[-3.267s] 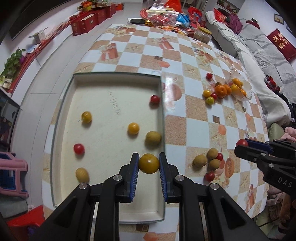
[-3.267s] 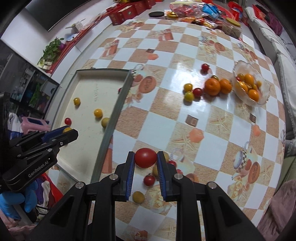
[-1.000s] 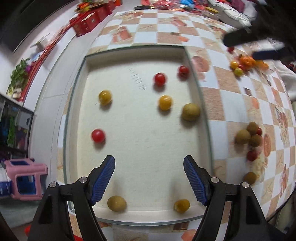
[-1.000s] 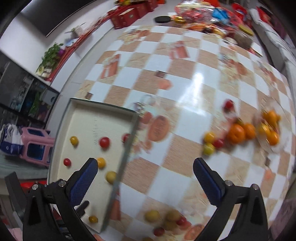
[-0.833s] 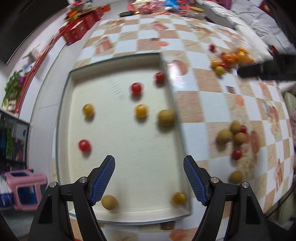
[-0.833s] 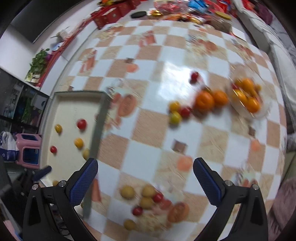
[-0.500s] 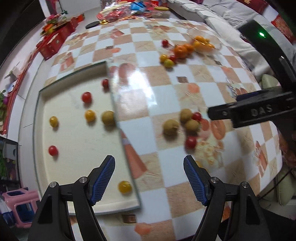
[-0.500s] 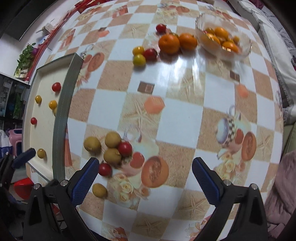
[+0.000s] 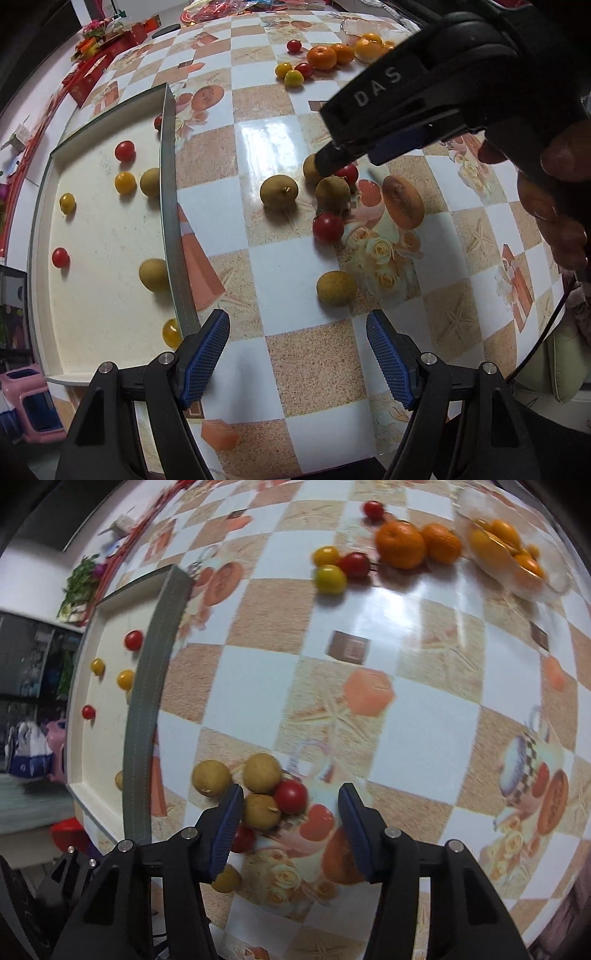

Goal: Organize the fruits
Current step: 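Move both tools back to the fruit cluster beside the tray, then grasp a greenish round fruit with the left tool while the right tool grasps another, then carry both greenish fruits over the white tray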

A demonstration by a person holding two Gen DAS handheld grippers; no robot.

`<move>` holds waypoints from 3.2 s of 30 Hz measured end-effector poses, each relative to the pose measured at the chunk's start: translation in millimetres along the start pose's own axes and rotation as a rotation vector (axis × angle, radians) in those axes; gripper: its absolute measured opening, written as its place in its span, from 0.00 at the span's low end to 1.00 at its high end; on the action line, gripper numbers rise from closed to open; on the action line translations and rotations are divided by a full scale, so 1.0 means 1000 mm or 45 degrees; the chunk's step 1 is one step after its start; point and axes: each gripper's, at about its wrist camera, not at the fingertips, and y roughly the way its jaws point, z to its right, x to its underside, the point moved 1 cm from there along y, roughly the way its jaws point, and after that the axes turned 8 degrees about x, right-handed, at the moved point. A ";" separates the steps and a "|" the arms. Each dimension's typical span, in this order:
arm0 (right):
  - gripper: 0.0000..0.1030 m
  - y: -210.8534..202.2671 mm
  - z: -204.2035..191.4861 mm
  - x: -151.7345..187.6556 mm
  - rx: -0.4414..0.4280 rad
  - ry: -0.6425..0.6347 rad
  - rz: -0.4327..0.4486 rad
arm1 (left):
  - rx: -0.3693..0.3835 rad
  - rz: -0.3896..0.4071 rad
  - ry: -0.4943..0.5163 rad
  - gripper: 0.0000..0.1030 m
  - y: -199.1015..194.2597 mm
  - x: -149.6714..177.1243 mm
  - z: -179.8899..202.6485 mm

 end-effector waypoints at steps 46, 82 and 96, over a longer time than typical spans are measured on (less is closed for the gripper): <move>0.26 -0.031 0.035 0.027 -0.042 0.033 0.043 | 0.186 -0.021 -0.203 0.26 0.007 -0.031 -0.035; 0.27 -0.060 -0.112 -0.008 -0.050 -0.326 0.086 | -0.025 0.195 -0.547 0.26 -0.074 0.008 -0.175; 0.27 -0.027 -0.173 -0.050 -0.025 -0.462 0.044 | -0.123 0.151 -0.627 0.26 -0.050 0.021 -0.227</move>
